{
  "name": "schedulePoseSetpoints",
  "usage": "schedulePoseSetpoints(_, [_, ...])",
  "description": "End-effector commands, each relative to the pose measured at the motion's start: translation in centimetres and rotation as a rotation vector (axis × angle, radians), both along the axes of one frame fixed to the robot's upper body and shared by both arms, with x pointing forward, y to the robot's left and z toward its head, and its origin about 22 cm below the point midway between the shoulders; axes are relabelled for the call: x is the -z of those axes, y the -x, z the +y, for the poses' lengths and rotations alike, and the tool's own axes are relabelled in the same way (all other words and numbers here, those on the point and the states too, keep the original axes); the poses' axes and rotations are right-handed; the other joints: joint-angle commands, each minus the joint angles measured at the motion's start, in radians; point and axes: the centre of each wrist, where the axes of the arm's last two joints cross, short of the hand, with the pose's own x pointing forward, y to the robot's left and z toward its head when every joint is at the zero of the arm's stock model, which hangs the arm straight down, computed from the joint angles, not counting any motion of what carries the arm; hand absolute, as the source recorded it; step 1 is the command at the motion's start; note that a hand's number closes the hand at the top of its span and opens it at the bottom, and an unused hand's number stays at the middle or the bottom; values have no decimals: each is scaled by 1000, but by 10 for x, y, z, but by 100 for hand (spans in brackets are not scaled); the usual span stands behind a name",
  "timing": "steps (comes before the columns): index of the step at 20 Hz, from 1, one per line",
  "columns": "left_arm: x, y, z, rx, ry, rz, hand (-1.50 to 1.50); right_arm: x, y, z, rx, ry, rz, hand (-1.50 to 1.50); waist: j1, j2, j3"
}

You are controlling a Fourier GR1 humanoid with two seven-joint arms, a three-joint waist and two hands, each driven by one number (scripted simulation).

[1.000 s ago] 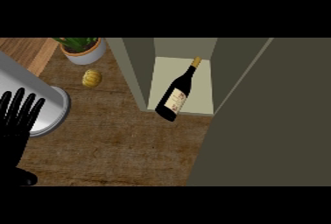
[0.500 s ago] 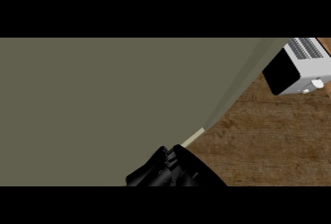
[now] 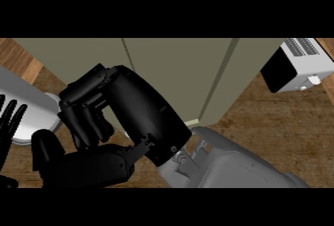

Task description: Pick up the wine, place it into the cabinet and close the cabinet

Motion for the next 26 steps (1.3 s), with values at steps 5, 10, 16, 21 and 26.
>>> schedulePoseSetpoints(5, [2, -8, -6, -37, -6, -9, -150, 39, -61, -16, 53, -63, 103, 150, -21, 2, 2])
schedulePoseSetpoints(10, [0, -3, 16, -19, 7, 0, -150, 42, -79, -25, 94, -28, 117, 150, -25, 0, 1])
schedulePoseSetpoints(16, [-17, -4, 7, -14, 10, -21, -150, 59, -98, -25, 116, 19, 85, 150, -17, -2, 2])
schedulePoseSetpoints(21, [-3, 0, 2, 3, -10, -6, -150, 50, -132, -62, 143, 30, 72, 150, -8, 2, 2])
schedulePoseSetpoints(26, [-11, -11, -6, 23, -6, -16, -150, 62, -141, -72, 189, 33, 49, 150, -8, 5, 2])
